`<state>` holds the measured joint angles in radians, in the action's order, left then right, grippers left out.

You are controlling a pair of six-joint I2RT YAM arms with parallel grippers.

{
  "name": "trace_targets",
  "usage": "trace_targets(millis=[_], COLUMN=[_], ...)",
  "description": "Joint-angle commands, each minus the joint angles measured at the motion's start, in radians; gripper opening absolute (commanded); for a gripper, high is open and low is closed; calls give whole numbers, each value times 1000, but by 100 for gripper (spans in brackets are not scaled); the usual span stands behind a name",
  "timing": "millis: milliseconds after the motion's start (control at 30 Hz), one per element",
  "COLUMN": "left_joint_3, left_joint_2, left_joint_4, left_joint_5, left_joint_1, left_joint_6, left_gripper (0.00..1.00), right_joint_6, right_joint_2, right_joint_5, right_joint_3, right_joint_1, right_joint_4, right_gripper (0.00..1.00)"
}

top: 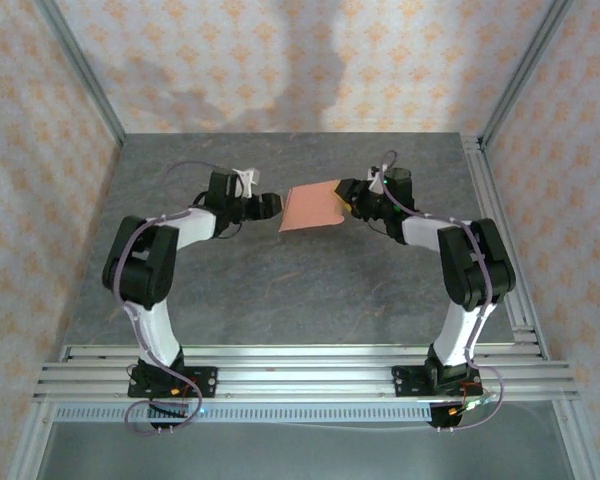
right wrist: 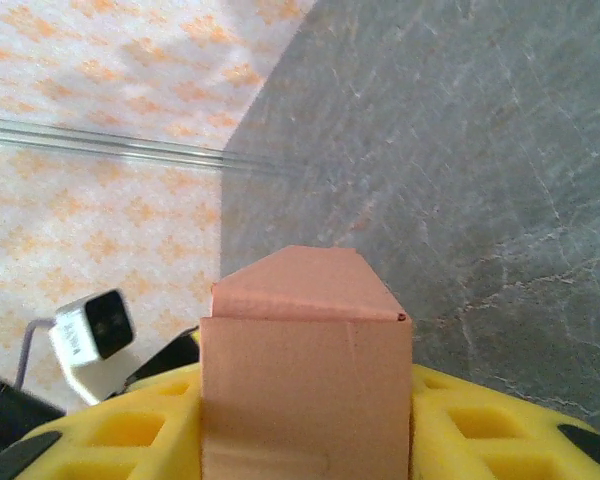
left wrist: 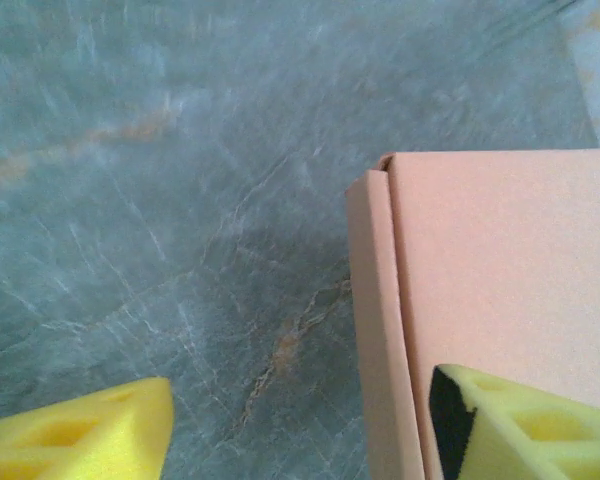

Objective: Fold the paper box

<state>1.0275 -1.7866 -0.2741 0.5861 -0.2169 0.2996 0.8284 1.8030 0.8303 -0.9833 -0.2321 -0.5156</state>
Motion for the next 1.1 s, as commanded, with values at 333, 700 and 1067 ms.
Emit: trace_targets(millis=[333, 700, 1067], left_joint_3=[-269, -349, -329], left_joint_2=[254, 197, 175], left_joint_4=[-403, -687, -706], left_joint_5=[-395, -360, -257], left_joint_1=[-281, -325, -326], left_joint_6=[-896, -1147, -1221], left_gripper=[89, 84, 80], right_joint_6=[16, 177, 440], right_joint_2=[-200, -284, -378], right_joint_5=[-12, 97, 125], right_joint_3=[17, 56, 179], right_joint_1=[62, 80, 100], right_joint_4=[119, 64, 13], right_gripper=[45, 44, 39])
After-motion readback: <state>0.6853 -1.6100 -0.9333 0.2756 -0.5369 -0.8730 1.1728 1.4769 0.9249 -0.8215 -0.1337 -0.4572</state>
